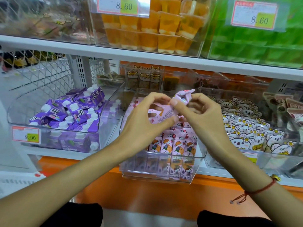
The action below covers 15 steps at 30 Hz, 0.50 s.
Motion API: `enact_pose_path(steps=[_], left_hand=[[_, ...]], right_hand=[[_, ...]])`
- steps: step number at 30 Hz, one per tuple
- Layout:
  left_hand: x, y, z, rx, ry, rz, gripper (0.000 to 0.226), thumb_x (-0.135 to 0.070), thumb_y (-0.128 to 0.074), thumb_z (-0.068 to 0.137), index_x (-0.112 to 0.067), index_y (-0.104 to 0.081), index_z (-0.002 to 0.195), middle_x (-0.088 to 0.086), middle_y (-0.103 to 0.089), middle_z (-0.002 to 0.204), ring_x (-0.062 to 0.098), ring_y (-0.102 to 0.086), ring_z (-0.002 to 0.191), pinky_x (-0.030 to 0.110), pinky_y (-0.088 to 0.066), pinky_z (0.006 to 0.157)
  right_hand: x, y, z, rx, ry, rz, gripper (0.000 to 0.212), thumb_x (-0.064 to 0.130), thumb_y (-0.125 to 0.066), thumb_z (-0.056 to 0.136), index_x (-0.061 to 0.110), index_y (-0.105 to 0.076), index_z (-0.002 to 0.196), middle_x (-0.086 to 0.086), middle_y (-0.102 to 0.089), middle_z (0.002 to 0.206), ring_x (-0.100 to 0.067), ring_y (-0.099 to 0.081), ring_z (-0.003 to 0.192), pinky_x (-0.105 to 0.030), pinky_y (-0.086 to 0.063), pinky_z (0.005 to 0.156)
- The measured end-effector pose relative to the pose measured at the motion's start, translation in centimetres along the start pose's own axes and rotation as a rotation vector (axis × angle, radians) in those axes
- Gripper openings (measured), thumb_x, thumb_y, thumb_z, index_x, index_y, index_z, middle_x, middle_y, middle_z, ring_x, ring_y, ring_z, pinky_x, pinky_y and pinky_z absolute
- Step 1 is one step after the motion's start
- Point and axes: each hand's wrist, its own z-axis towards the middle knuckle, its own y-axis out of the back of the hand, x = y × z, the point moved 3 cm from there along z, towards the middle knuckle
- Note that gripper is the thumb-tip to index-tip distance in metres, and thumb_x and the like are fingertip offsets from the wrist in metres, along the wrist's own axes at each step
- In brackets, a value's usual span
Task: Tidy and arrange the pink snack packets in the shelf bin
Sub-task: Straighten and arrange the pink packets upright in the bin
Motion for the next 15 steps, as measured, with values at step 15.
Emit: enact_pose_path(steps=[15], left_hand=[[1.1,2.2,1.1,-0.167,0.301,-0.216,0.033,-0.021,-0.066,0.088,-0.021,-0.048,0.115,-0.019,-0.057,0.1,-0.011,-0.055,0.084,-0.001,-0.043,0.067]], right_hand=[[-3.1,-0.9,1.0,0.565,0.192,-1.064,0.069,0.07,-0.064,0.071,0.025,-0.054,0.123,0.007,-0.061,0.118,-0.011,-0.05,0.107,-0.031,-0.045,0.088]])
